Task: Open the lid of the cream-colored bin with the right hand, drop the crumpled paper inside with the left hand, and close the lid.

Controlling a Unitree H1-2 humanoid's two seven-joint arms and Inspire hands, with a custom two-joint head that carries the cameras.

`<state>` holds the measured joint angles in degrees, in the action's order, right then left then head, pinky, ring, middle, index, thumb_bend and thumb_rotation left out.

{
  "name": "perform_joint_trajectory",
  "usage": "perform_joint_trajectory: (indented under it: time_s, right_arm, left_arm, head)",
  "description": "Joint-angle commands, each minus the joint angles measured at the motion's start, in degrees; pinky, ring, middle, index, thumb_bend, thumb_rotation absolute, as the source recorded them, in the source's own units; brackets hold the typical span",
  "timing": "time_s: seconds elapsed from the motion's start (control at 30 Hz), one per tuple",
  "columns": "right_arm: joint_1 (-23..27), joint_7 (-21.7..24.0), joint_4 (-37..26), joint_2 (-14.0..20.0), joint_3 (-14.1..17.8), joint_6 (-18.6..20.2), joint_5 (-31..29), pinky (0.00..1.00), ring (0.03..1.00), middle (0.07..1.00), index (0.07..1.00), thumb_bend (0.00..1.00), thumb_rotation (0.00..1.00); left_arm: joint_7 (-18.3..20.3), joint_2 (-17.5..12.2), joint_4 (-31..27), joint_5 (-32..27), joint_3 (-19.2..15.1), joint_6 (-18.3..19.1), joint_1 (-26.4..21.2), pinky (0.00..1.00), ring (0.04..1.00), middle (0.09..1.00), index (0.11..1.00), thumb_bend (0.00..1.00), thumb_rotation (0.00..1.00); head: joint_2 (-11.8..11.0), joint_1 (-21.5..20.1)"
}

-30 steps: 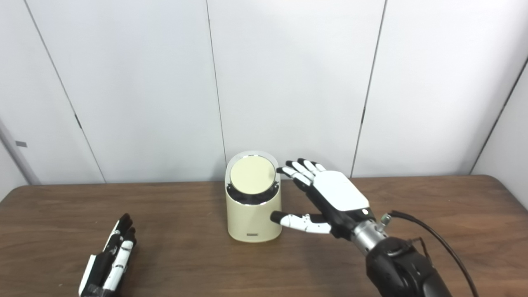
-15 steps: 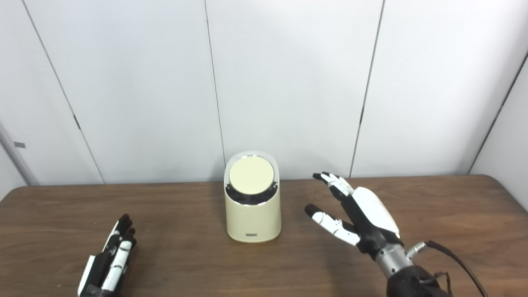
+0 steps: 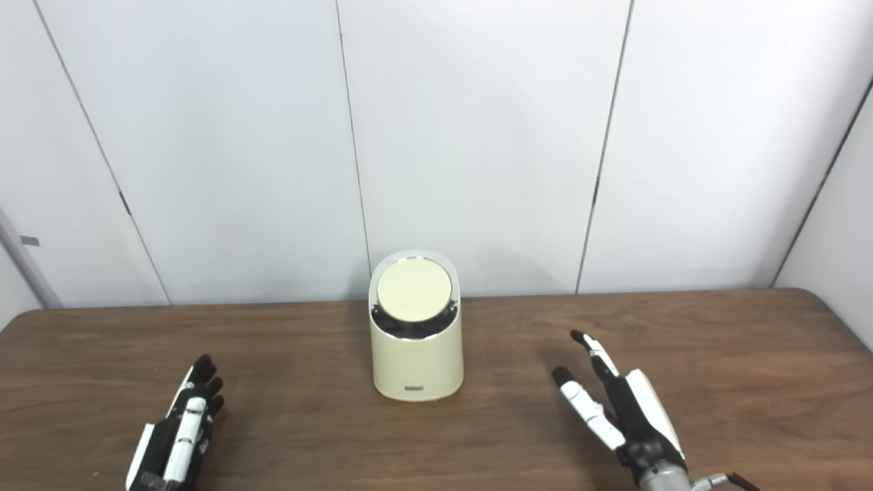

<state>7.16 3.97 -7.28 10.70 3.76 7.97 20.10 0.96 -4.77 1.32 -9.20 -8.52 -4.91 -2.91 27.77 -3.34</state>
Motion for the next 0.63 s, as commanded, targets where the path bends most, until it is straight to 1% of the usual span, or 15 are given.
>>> perform_joint_trajectory:
  time_s: [0.0,0.1,0.13,0.17,0.27,0.37,0.4,0.53,0.6]
  right_arm:
    - [1.7,-0.9,0.1,-0.7,1.5,-2.8,-5.2,0.93,0.964,0.97,0.956,0.58,1.0]
    - [1.9,0.2,1.7,-2.0,3.3,-4.2,-13.1,0.97,0.993,0.995,0.977,0.55,1.0]
    - [1.9,0.3,2.2,-2.1,3.6,-4.8,-14.6,0.98,0.997,0.998,0.981,0.54,1.0]
    - [1.9,0.1,2.7,-2.4,4.1,-5.1,-16.1,0.99,0.999,0.999,0.984,0.53,1.0]
    - [1.9,-0.6,3.8,-3.3,5.0,-5.6,-19.3,1.0,0.999,0.993,0.974,0.52,1.0]
    - [1.4,-0.5,4.6,-3.9,5.5,-7.0,-22.1,1.0,1.0,0.996,0.978,0.49,1.0]
    - [1.2,-0.4,4.5,-4.1,5.5,-7.1,-22.8,1.0,1.0,0.997,0.981,0.48,1.0]
    - [0.3,-0.1,2.5,-5.4,6.0,-5.0,-27.0,1.0,1.0,0.997,0.974,0.48,1.0]
    - [-0.1,-0.3,2.0,-6.0,6.1,-4.9,-28.3,1.0,1.0,0.998,0.978,0.47,1.0]
  left_arm:
    - [0.2,0.8,0.4,-0.7,0.1,-0.1,1.6,1.0,0.994,1.0,1.0,0.38,0.86]
    - [0.0,1.1,0.1,-1.0,-0.1,-0.3,1.8,1.0,0.997,1.0,1.0,0.37,0.92]
    - [0.0,1.1,0.1,-1.1,-0.2,-0.3,1.9,1.0,0.994,1.0,1.0,0.36,0.94]
    - [0.2,1.1,-0.1,-1.3,-0.2,-0.3,2.0,1.0,0.993,1.0,1.0,0.35,0.96]
    - [0.6,0.8,-0.3,-1.7,-0.2,-0.6,2.2,1.0,0.997,1.0,1.0,0.42,0.99]
    - [0.9,1.0,0.0,-2.8,-0.7,-1.5,2.5,1.0,1.0,1.0,1.0,0.44,1.0]
    - [1.0,1.1,0.1,-3.1,-0.8,-1.8,2.5,1.0,1.0,1.0,1.0,0.43,1.0]
    - [1.0,0.9,0.5,-2.9,-0.8,-2.3,2.7,1.0,1.0,1.0,1.0,0.43,1.0]
    - [0.9,1.0,0.8,-2.6,-0.8,-2.8,2.7,1.0,0.995,0.997,1.0,0.43,1.0]
  head:
    - [0.3,0.0]
    - [0.6,0.1]
    - [0.6,0.1]
    - [1.2,0.2]
    - [1.3,0.2]
    - [1.4,0.0]
    - [1.4,0.0]
    - [1.6,-0.1]
    - [1.9,0.0]
